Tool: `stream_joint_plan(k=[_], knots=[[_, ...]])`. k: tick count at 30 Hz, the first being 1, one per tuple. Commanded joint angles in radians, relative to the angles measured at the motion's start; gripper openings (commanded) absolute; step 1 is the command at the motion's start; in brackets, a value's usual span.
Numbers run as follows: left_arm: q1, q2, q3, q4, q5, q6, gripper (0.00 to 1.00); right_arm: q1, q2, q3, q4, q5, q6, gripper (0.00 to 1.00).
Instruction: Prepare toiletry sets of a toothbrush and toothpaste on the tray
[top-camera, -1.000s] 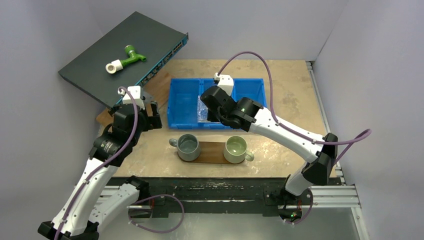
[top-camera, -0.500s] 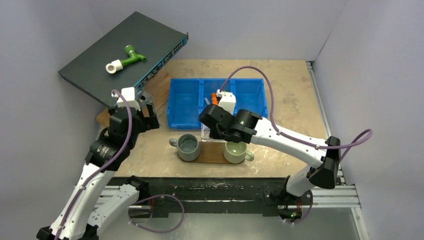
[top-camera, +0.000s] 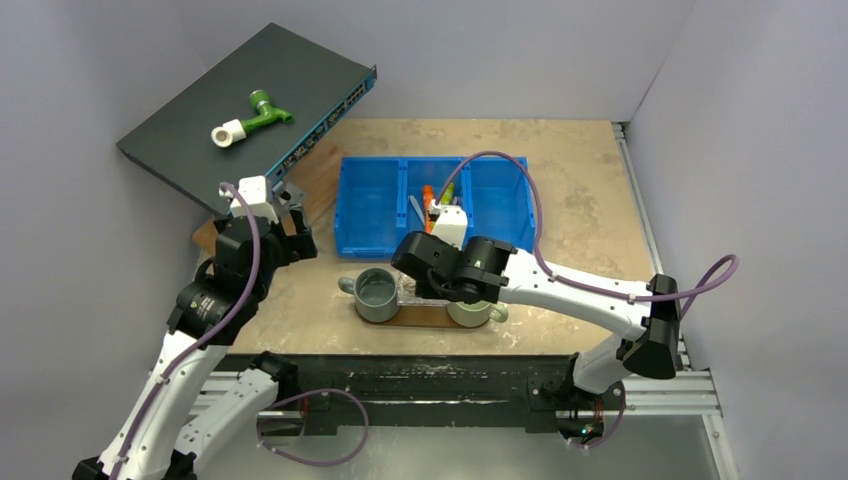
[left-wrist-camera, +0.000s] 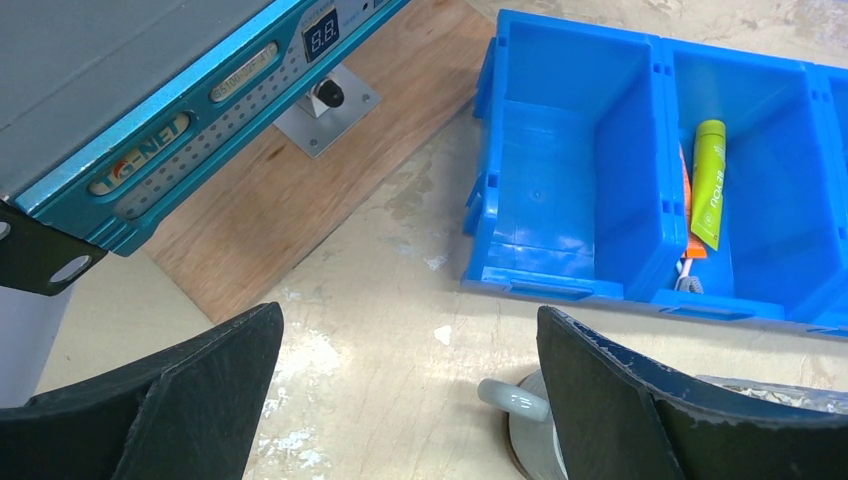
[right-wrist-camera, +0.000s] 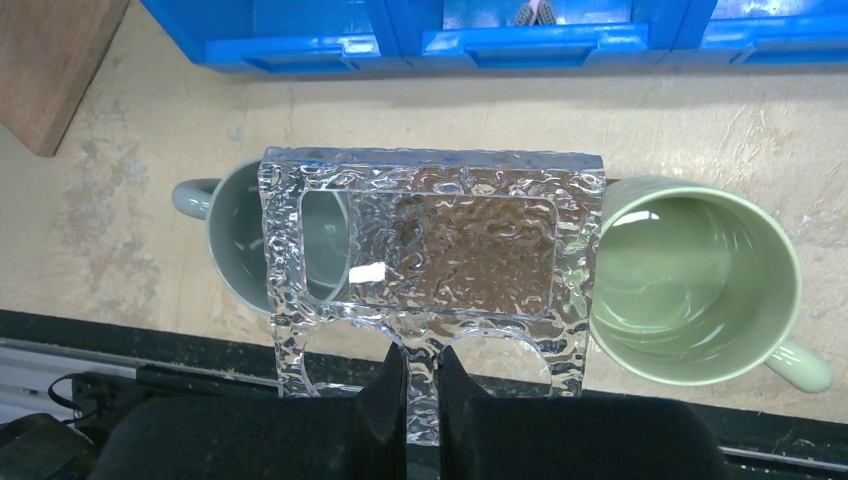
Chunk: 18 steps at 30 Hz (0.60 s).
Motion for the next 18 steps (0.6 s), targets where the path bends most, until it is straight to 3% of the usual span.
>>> stream_joint_plan(k=[1,18], knots=[[0.008,-0.009,0.028,0.007,-0.016,-0.01,0.98,0.014,-0.029,-0.016,-0.013,0.016,0.058,0.0],[0.008,-0.011,0.028,0.008,-0.013,-0.013,0.97,0.024,0.012,-0.061,-0.003,-0.01,0.099,0.0]])
